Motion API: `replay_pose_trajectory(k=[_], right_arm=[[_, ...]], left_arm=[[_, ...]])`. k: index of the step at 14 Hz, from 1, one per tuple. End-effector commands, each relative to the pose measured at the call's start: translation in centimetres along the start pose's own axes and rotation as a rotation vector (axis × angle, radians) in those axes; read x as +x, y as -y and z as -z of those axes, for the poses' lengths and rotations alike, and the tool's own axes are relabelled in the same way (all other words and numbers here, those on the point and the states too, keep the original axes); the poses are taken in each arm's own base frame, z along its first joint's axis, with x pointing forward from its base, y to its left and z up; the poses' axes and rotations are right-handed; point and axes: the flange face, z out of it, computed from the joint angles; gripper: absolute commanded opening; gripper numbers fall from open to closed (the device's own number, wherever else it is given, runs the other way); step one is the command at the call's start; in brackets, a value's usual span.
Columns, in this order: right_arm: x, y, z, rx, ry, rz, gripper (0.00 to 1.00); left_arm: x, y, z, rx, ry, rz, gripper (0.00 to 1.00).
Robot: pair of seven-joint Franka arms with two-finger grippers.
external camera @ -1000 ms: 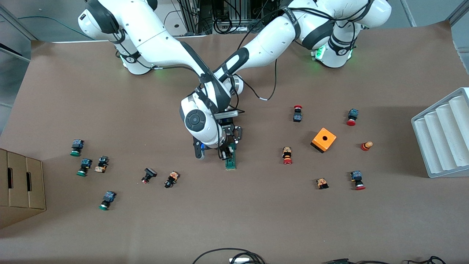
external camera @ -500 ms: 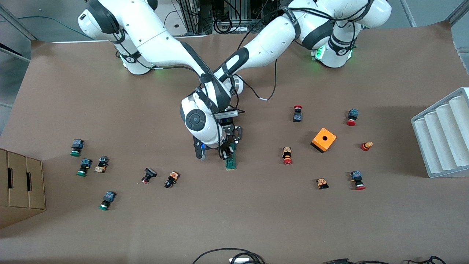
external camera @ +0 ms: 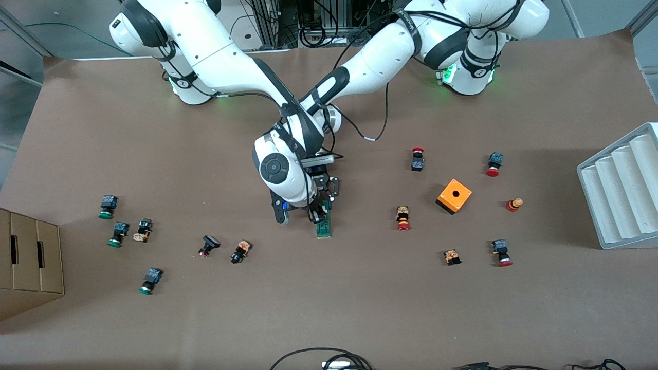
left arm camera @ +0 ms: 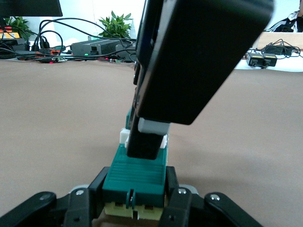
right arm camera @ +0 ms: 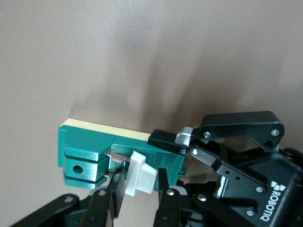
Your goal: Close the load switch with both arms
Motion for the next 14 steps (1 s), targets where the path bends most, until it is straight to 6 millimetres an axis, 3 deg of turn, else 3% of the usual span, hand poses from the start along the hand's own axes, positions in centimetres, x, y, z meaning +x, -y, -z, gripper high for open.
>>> replay_pose_trajectory(k=[1, 14], right_arm=[[1.3, 1.0, 0.7, 0.031, 0.02, -0.013, 0.33], [1.1, 2.7, 2.6, 0.051, 0.073, -0.057, 0.28]], left_arm=[[0.3, -0.8, 0.1, -0.015, -0.008, 0.02, 0.51], [0.2, -0.8, 0.1, -0.015, -0.007, 0.014, 0.51]])
